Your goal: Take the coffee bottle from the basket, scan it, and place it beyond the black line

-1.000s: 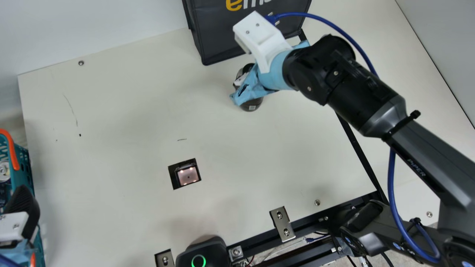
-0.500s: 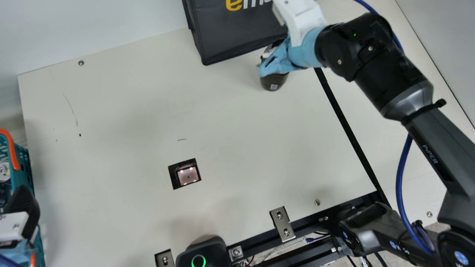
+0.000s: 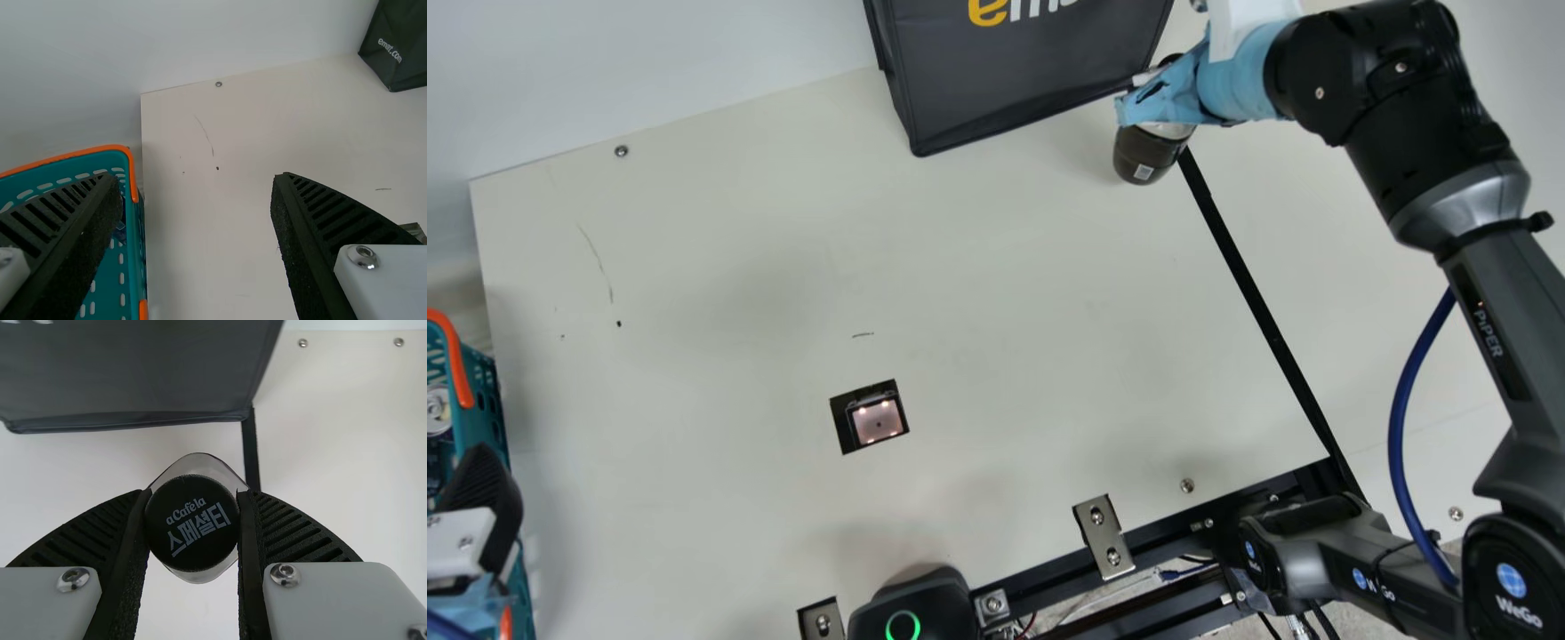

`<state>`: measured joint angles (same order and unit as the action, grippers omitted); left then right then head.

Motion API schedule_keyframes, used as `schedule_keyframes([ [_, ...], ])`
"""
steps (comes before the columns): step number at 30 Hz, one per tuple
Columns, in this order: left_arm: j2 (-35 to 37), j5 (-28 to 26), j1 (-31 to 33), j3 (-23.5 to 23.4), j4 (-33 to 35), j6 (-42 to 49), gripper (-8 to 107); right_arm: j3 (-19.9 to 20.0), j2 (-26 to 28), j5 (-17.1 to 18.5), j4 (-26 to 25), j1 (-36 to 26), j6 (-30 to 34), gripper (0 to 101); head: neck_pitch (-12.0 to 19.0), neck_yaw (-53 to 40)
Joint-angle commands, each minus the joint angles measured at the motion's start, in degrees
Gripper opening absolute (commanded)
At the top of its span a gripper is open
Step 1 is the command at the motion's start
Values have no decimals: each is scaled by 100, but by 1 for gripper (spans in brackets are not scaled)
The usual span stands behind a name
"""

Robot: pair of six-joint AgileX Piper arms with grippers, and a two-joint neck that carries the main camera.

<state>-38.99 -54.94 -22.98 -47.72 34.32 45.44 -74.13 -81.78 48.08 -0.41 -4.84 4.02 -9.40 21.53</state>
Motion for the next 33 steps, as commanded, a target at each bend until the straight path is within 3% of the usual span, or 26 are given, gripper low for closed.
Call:
schedule_keyframes([
  [1, 0, 0, 0, 0, 0, 0, 90, 2, -14, -28, 22, -119, 17, 0, 148, 5],
  [33, 0, 0, 0, 0, 0, 0, 90, -385, -735, -267, 196, -1576, 267, 0, 148, 5],
])
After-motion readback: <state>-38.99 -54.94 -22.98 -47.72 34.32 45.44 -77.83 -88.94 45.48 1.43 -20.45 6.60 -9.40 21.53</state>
